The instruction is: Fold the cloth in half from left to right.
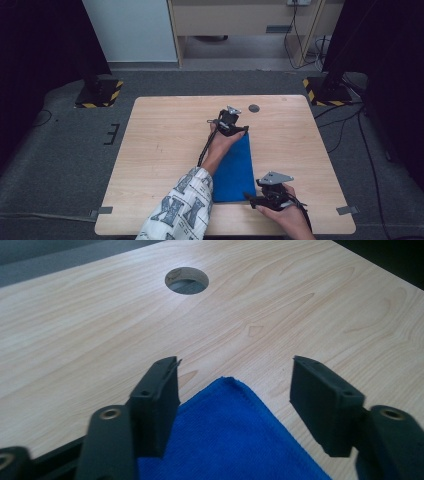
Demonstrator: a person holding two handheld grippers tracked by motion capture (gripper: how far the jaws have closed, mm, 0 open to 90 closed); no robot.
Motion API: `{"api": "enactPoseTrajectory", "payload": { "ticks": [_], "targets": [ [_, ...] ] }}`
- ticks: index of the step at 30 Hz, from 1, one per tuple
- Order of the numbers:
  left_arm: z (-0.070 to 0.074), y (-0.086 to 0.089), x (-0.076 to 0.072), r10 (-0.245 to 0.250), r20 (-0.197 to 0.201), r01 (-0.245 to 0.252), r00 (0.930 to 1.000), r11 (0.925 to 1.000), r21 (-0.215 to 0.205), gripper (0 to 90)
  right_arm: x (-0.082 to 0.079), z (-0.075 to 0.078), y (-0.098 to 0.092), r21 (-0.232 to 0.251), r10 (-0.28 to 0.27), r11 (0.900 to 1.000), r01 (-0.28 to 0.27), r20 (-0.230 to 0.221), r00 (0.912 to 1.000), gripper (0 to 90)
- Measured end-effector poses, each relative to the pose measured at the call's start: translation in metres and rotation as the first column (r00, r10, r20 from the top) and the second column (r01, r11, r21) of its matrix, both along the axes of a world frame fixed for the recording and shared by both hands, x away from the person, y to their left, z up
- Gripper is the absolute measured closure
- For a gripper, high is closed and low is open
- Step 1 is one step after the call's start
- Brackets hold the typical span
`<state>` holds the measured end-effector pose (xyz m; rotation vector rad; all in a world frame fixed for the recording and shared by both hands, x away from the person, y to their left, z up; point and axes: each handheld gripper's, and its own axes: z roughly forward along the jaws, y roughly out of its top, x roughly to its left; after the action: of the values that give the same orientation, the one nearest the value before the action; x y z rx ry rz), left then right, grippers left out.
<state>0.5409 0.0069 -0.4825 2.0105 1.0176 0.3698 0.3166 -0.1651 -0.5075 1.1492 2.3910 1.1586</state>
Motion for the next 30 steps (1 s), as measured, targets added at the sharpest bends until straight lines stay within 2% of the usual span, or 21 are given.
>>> {"api": "enactPoseTrajectory", "payload": {
  "ticks": [6,14,17,22,25,30],
  "targets": [
    [0.007,0.018,-0.003,0.008,0.002,-0.008,1.0000,0.9999,0.007,20.2,0.008,-0.001,-0.003,0.012,-0.037,0.999,0.037,0.014,0.9992,14.1],
    [0.008,0.039,-0.008,-0.001,-0.022,0.001,0.9998,0.9998,0.020,9.6,0.023,0.001,-0.009,0.022,-0.054,0.998,0.053,0.041,0.9977,9.3],
    [0.007,0.047,-0.011,-0.003,-0.018,0.003,0.9998,1.0000,0.002,9.1,0.033,0.003,-0.010,0.014,-0.048,0.999,0.047,0.053,0.9974,8.9],
    [0.005,0.060,-0.019,-0.006,-0.017,0.006,0.9998,0.9997,0.022,7.9,0.052,0.006,-0.012,-0.002,-0.049,0.999,0.050,0.053,0.9974,10.4],
    [0.005,0.069,-0.024,0.002,-0.008,-0.002,1.0000,1.0000,0.007,7.8,0.062,0.008,-0.010,0.000,-0.049,0.999,0.049,0.061,0.9970,11.5],
    [0.005,0.080,-0.031,0.007,-0.004,-0.006,1.0000,0.9998,0.020,7.8,0.075,0.008,-0.007,-0.018,-0.052,0.998,0.053,0.065,0.9966,13.7]
  ]
}}
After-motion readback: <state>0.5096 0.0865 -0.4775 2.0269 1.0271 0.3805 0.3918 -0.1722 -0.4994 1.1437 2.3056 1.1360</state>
